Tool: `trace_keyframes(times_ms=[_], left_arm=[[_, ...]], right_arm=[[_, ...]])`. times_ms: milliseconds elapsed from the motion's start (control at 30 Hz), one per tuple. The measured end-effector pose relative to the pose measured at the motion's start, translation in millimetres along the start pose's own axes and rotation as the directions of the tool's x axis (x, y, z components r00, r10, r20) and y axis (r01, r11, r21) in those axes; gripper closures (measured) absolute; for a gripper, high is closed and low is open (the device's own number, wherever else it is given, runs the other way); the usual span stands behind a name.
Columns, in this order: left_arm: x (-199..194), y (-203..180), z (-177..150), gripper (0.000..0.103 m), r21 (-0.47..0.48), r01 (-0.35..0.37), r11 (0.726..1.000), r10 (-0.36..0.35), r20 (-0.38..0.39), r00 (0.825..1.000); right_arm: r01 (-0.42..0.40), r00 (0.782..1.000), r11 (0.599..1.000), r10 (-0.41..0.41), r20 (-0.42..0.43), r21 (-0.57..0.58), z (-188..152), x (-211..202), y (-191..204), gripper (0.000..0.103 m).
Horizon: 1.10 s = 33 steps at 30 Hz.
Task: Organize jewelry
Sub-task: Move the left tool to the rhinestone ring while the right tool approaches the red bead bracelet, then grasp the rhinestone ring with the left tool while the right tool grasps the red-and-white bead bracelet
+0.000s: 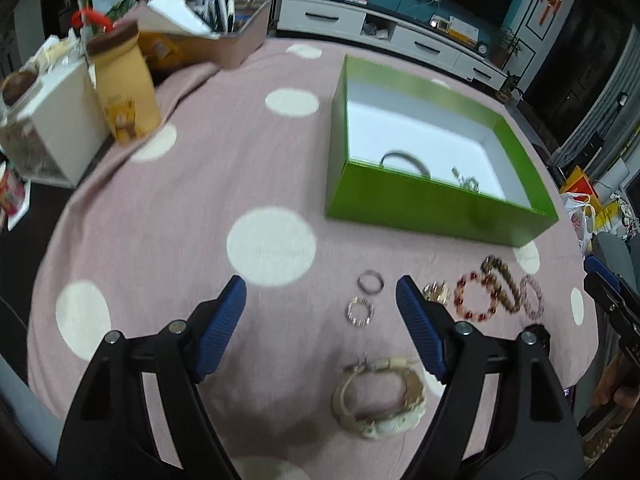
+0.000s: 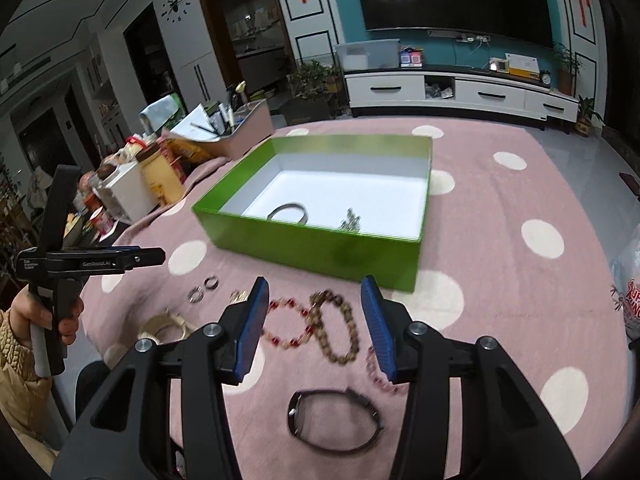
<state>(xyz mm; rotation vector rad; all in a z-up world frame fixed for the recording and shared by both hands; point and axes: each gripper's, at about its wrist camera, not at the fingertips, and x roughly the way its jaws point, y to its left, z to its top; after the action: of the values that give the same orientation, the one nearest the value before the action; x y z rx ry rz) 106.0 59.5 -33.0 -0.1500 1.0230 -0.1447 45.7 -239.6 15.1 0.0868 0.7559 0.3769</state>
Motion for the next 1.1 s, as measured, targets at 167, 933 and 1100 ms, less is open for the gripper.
trace_keyframes(times_ms=[167, 933, 1100], left_arm=[[7.3, 0.3, -12.6, 0.025, -0.01, 0.015, 1.0, -0.015, -0.036, 0.999], [54.6, -44.5, -20.6, 0.052, 0.232, -0.042, 0.972, 0.062, -0.08, 0.995], [54.8, -54.2, -23.4, 0.071, 0.288, -0.027, 0.957, 0.045, -0.057, 0.997]], right_arm=[[-0.009, 1.0, 1.0, 0.009, -0.018, 0.001, -8.7, 1.9, 7.9, 0.055], [-0.058, 0.982, 0.99, 0.033, -0.186, -0.131, -31.7, 54.0, 42.9, 0.055], [-0.046, 0.974, 0.982, 0.002, -0.228, -0.186, -28.0, 74.3, 50.1, 0.055]])
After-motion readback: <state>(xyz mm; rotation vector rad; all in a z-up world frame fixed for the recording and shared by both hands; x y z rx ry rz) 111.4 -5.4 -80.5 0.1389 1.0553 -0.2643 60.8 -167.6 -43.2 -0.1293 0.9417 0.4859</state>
